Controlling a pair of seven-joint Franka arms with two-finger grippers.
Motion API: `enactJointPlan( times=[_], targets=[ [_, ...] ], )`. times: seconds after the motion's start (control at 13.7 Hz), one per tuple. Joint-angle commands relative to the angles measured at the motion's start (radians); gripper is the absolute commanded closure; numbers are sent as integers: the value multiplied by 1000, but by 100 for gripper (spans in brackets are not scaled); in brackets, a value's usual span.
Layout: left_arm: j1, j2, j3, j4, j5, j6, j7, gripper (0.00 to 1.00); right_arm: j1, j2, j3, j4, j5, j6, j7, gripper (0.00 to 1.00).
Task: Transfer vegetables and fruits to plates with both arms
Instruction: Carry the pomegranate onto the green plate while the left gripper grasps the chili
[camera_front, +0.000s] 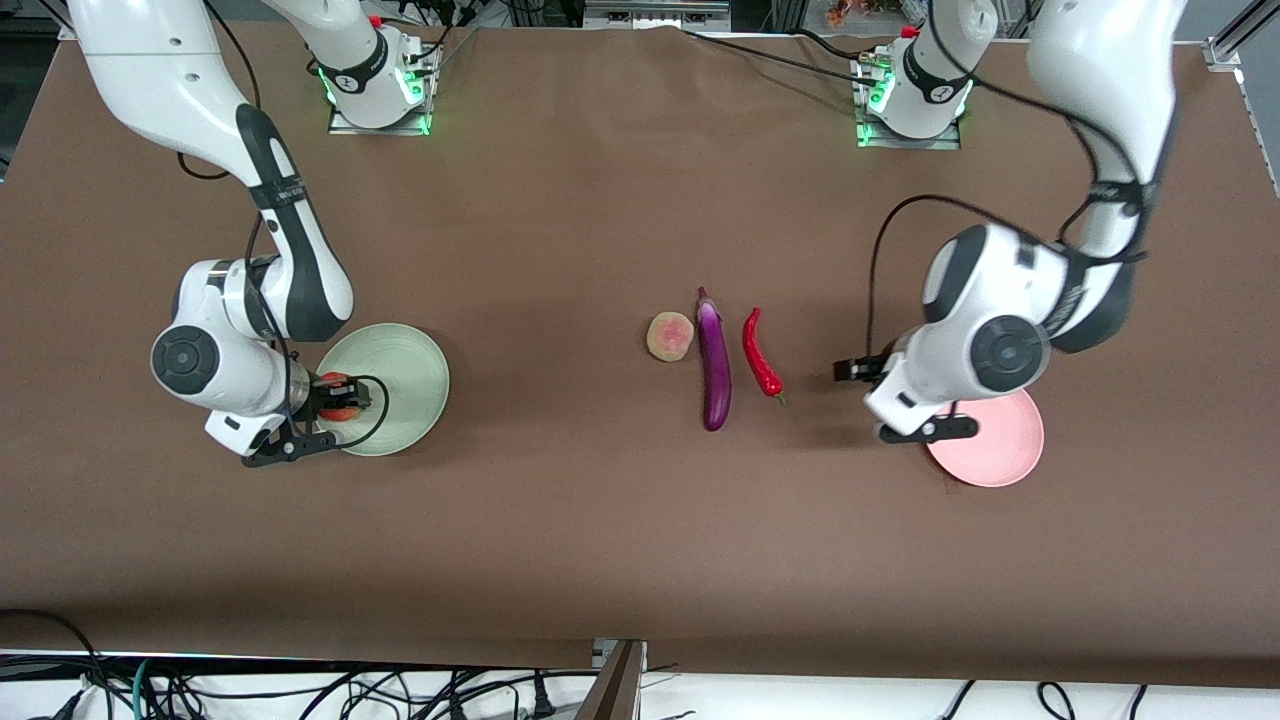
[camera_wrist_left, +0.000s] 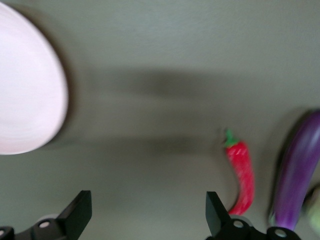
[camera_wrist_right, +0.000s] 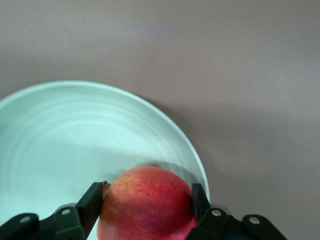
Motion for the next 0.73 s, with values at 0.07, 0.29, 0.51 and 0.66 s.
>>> enactJointPlan(
  times=[0.07,0.29,0.51,0.66],
  targets=[
    [-82,85,-4,23,-25,96,-235,0,7,-32,8,-10,83,-5,-12,1],
    [-154,138,-3,14,-27,158,-345,26,33,-37,25,135,103,-234,150,1],
    [-164,191,-3,15,-22,168,-346,59,89,-21,77,271,130,-413,475,1],
    [-168,193,-4,12,-21,182,-347,91,139,-21,127,280,162,-402,694,1]
  ],
)
